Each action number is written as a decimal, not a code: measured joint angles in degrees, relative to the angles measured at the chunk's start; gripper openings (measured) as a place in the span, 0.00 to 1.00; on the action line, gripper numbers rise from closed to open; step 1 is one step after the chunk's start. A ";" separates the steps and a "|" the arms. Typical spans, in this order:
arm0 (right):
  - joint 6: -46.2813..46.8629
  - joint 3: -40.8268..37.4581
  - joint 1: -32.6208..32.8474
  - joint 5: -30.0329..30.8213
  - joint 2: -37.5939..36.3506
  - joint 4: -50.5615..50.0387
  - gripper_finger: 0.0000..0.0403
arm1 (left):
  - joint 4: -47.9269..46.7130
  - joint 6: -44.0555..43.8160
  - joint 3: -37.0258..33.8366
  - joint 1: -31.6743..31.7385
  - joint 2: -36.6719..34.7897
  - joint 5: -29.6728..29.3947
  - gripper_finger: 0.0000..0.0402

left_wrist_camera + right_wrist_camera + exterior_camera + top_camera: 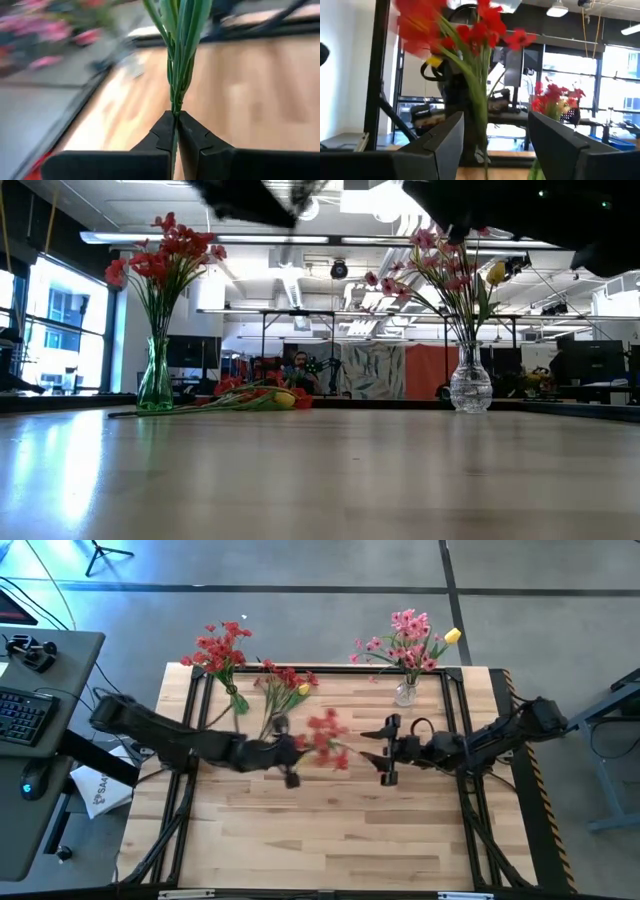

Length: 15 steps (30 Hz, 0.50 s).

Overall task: Sort flowers into vase by color
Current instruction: Put the bottom red flowers into the green vase

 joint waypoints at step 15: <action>2.65 -2.14 0.03 -0.12 -0.33 0.61 0.51 | -31.32 -29.47 -16.08 2.66 -36.82 -35.04 0.00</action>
